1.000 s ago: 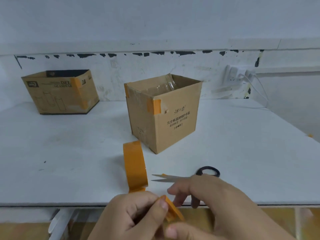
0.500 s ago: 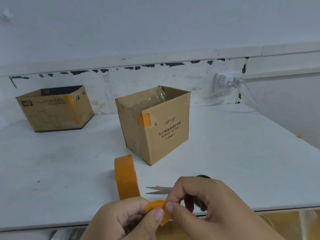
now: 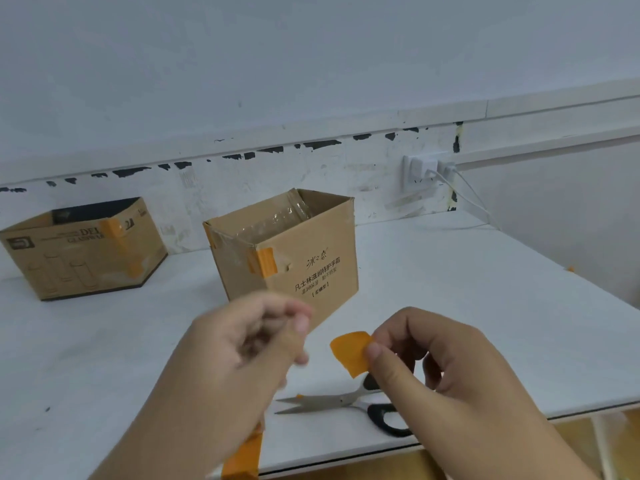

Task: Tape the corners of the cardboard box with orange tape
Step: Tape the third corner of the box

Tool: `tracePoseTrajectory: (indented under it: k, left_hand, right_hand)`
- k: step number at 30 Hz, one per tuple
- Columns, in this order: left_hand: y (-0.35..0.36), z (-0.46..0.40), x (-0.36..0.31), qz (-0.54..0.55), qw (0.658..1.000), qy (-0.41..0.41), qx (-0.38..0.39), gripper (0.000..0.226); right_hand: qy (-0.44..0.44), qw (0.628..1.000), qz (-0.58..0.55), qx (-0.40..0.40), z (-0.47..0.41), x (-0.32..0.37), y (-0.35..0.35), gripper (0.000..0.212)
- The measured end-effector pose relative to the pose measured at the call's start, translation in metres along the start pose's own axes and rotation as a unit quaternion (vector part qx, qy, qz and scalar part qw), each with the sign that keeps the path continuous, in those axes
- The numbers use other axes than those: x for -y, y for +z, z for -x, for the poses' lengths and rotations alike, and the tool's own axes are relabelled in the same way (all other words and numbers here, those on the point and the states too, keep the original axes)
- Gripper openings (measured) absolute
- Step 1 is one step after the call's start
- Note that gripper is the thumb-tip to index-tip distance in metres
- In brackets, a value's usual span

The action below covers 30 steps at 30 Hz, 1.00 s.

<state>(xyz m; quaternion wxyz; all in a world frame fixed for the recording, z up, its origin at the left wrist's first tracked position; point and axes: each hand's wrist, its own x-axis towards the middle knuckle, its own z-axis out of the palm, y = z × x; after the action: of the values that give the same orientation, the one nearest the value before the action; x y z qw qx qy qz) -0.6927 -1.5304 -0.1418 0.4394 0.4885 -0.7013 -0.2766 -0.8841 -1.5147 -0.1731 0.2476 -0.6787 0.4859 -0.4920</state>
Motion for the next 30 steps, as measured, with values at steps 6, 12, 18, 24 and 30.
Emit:
tracePoseTrajectory:
  k: [6,12,18,24,30]
  left_hand:
    - [0.013,-0.093,-0.002,-0.277,0.946,0.155,-0.063,0.02]
    - [0.03,-0.141,0.014,-0.436,0.894,0.098,-0.035,0.05]
    - [0.028,-0.142,0.02,-0.52,0.851,0.078,-0.009,0.03]
    - [-0.006,-0.134,0.032,-0.478,0.866,0.145,-0.002,0.028]
    - [-0.032,-0.137,0.046,-0.469,0.867,0.167,0.011,0.026]
  right_hand:
    - [0.03,0.999,-0.029,0.004,-0.003,-0.005,-0.003,0.006]
    - [0.037,0.999,-0.017,0.021,-0.004,-0.011,-0.003,0.011]
    - [0.031,0.996,0.018,0.087,-0.004,-0.014,-0.009,0.008]
    - [0.01,0.995,0.04,0.094,-0.009,-0.016,-0.016,0.011]
    - [-0.01,0.995,0.06,0.085,-0.018,-0.009,-0.012,0.018]
